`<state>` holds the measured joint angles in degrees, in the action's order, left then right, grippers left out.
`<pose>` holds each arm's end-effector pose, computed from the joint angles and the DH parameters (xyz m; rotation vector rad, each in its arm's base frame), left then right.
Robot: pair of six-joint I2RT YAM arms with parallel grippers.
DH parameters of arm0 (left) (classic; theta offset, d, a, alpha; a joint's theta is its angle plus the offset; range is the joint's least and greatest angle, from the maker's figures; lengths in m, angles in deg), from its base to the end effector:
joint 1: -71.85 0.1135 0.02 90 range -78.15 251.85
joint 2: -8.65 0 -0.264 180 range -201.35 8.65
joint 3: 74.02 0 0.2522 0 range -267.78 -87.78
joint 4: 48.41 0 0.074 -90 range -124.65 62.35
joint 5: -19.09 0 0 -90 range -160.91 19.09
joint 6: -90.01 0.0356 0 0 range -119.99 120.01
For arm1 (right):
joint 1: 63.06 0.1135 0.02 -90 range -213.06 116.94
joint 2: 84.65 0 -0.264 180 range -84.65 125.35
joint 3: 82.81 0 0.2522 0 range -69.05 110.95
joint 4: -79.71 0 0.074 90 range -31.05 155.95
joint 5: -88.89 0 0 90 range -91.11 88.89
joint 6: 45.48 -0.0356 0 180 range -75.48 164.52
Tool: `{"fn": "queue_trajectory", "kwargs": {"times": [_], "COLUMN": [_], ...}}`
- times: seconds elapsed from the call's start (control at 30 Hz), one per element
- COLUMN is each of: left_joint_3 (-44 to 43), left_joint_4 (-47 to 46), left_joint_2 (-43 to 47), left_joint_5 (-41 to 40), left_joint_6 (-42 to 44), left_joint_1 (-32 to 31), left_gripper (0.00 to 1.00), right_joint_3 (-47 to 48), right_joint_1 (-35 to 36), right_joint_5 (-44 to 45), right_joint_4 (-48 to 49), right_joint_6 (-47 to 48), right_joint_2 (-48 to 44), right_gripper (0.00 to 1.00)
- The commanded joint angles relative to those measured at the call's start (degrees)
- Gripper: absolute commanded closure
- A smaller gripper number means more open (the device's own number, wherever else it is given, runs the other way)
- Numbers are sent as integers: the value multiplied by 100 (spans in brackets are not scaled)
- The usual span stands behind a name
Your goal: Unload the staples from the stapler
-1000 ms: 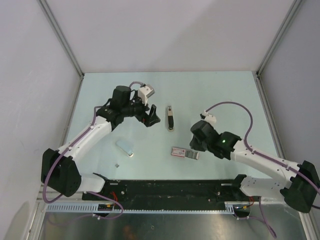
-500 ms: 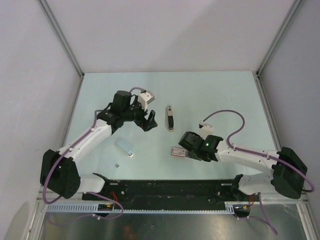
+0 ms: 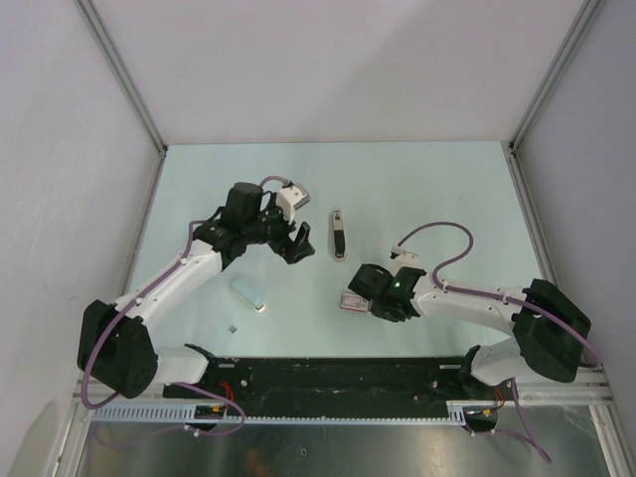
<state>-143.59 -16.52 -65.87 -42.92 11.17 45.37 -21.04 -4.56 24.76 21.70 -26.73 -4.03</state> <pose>0.2478 -0.1421 0.2829 0.9666 1.9882 -0.6882 0.1385 0.1963 0.1892 0.3623 2.6139 0.0178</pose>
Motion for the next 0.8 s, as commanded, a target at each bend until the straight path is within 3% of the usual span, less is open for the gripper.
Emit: {"fn": "queue_trajectory", "kwargs": {"times": [0.0, 0.77], "left_joint_3": [41, 124], "left_joint_4": [-132, -176], "left_joint_2": [220, 333], "left_joint_5": [59, 36], "left_joint_6": [388, 407], "left_joint_1": [-49, -103], "left_gripper": [13, 15], "right_joint_3": [155, 152], "right_joint_1": [-60, -74], "right_joint_5": [19, -320], "right_joint_4": [25, 100], "right_joint_6": [-134, -34], "right_joint_2": [127, 383], "right_gripper": [100, 100]}}
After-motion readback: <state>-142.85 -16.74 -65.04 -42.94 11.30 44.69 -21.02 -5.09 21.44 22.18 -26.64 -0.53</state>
